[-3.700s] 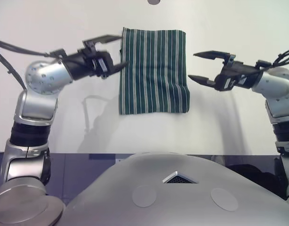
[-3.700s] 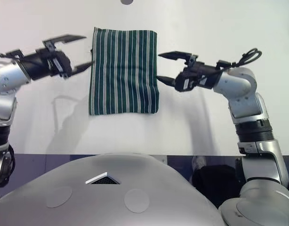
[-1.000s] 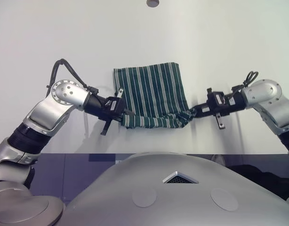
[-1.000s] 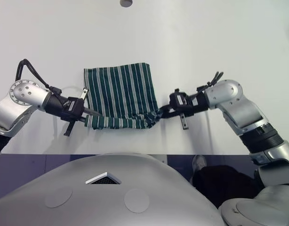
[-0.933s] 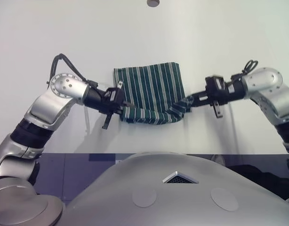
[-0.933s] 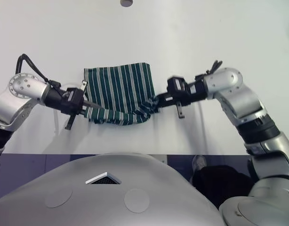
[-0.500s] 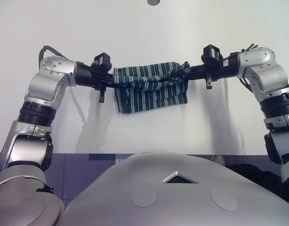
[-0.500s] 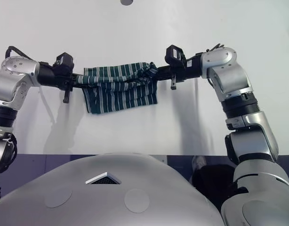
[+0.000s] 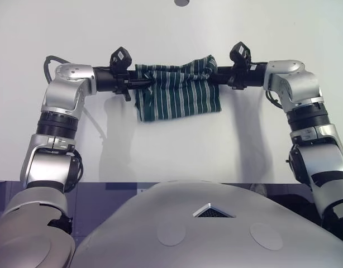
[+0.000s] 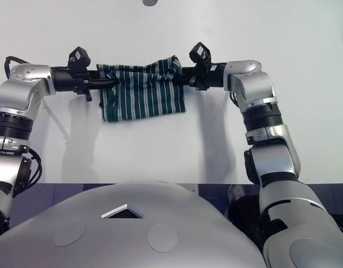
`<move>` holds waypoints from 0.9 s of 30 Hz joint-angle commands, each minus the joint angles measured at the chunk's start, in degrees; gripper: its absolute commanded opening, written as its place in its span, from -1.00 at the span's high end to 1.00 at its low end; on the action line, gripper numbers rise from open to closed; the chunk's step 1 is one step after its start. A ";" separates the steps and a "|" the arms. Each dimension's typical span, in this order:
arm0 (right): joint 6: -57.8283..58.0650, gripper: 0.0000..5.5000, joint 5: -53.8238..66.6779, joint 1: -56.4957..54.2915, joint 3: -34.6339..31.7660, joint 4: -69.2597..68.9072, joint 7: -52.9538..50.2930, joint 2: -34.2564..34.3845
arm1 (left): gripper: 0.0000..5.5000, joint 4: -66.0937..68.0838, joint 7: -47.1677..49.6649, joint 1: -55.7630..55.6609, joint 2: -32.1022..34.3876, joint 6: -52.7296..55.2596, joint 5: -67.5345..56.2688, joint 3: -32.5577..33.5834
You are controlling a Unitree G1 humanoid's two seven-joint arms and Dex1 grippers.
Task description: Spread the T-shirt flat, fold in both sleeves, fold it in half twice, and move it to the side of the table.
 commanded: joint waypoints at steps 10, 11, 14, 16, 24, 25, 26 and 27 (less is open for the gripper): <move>6.05 0.25 2.56 2.61 -24.58 -5.99 -44.21 19.03 | -0.01 -10.68 30.85 -1.02 -8.65 -9.78 2.15 19.34; -0.31 0.25 -0.90 4.14 -25.00 -6.88 -48.62 18.73 | -0.01 -15.43 29.64 -0.70 -10.49 -13.75 1.74 17.58; -11.56 0.03 -7.00 7.90 -26.06 -6.94 -55.94 17.30 | -0.24 -20.33 19.71 0.91 -13.05 -19.96 2.67 6.50; -17.06 -0.10 -8.80 9.27 -27.31 -5.48 -58.12 16.39 | -0.36 -17.01 11.64 1.71 -12.92 -22.01 5.13 -1.78; -23.30 -0.11 -9.55 10.76 -26.63 -1.57 -57.20 16.25 | -0.42 8.13 1.57 -4.62 -13.35 -28.19 13.53 -10.36; -23.50 -0.11 -9.33 10.81 -26.45 -1.92 -57.32 16.75 | -0.42 12.92 3.24 -5.95 -13.49 -28.88 16.44 -11.34; -23.73 -0.11 -9.18 10.73 -26.35 -2.26 -57.52 17.19 | -0.42 17.88 5.26 -7.24 -13.71 -29.53 18.99 -12.03; -24.01 -0.11 -9.15 10.52 -26.25 -2.36 -57.67 17.49 | -0.42 22.35 7.13 -8.33 -13.77 -30.08 21.24 -12.58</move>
